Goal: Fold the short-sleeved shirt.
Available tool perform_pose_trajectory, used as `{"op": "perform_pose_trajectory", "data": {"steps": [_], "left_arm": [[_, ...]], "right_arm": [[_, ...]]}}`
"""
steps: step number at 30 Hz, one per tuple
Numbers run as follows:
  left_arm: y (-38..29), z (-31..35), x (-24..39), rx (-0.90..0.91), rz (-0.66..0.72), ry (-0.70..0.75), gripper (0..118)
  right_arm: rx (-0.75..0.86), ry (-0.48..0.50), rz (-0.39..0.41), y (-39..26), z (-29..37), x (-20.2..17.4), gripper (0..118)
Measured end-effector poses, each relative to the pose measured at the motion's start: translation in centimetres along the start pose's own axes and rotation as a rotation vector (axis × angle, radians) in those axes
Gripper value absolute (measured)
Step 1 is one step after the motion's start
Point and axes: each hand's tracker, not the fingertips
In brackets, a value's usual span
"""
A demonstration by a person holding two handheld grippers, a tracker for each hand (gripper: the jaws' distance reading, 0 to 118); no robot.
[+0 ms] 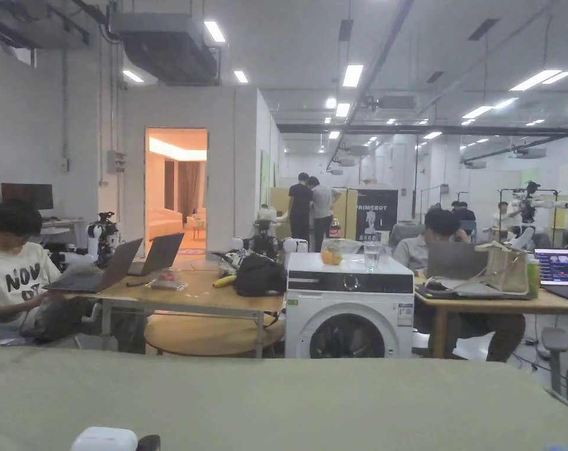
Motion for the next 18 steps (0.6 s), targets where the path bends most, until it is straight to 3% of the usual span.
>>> {"op": "perform_pose_trajectory", "data": {"steps": [3,9,18], "left_arm": [[-0.3,0.6,0.4,0.009,-0.050,-0.005,0],[-0.5,1.6,-0.6,0.012,0.010,0.024,0],[-1.2,1.4,-0.6,-0.002,-0.003,0.010,0]], "right_arm": [[-0.012,0.057,-0.067,-0.8,0.7,0.0,0],[-0.035,0.023,0.016,-1.2,1.5,-1.4,0],[-0.008,0.055,0.030,-0.9,1.4,-2.3,0]]}}
